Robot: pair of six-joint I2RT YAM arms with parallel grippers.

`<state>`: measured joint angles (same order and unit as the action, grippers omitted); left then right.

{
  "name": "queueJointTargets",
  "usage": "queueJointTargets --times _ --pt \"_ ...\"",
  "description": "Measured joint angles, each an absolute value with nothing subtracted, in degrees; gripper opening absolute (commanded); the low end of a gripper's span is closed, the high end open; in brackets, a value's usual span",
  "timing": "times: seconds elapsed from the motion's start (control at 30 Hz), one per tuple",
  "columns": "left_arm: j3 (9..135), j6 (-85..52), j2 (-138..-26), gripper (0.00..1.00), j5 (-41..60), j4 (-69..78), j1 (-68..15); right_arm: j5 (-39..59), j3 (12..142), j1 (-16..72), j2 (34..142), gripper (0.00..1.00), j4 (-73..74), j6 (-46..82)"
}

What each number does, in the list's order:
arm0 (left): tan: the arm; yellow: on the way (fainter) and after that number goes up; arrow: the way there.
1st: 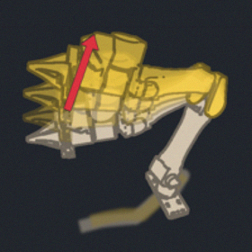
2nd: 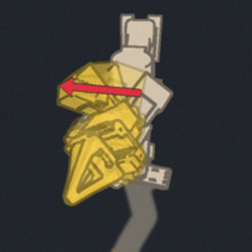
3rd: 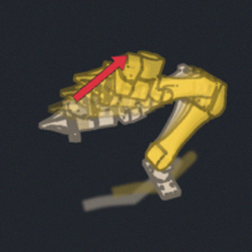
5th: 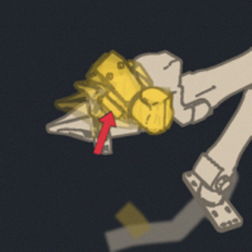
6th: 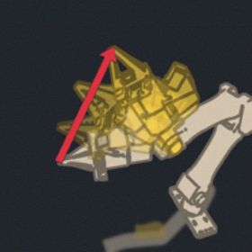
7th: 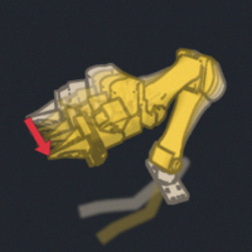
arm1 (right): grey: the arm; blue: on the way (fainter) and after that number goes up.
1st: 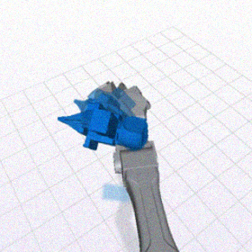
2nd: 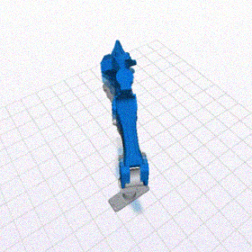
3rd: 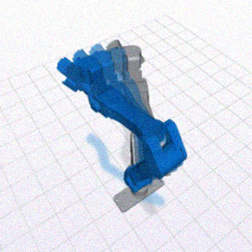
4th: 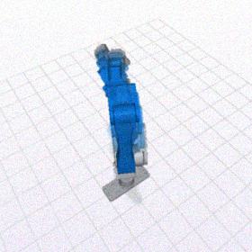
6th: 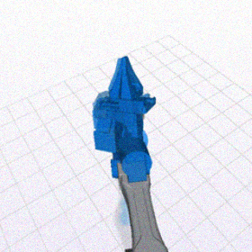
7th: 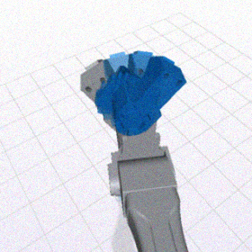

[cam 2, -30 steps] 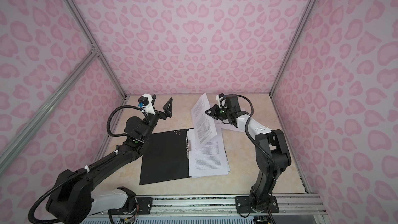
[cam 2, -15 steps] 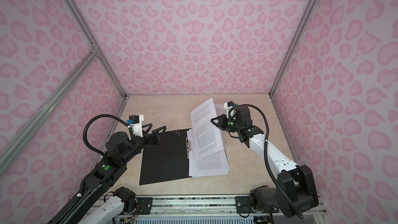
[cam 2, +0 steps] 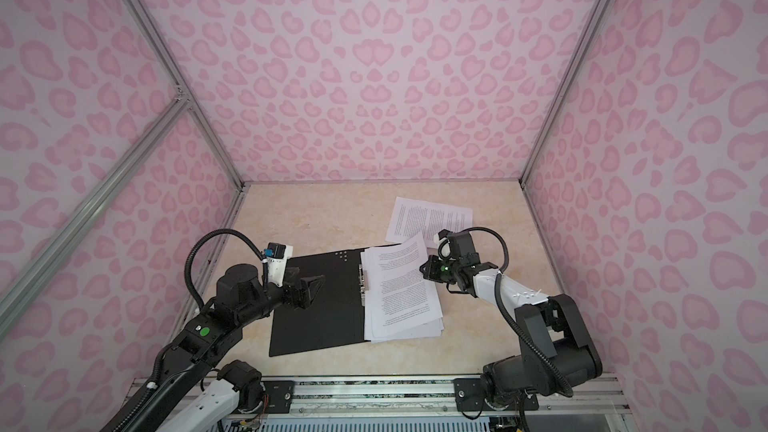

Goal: Put the files into the folder

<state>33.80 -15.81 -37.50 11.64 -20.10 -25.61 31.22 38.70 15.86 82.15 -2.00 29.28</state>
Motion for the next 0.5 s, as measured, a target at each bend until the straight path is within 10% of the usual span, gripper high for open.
queueJointTargets --times 0.5 --pt "33.80 -15.35 -38.44 0.98 13.06 -20.67 -25.61 31.29 35.55 16.01 84.49 0.00 2.20 27.18"
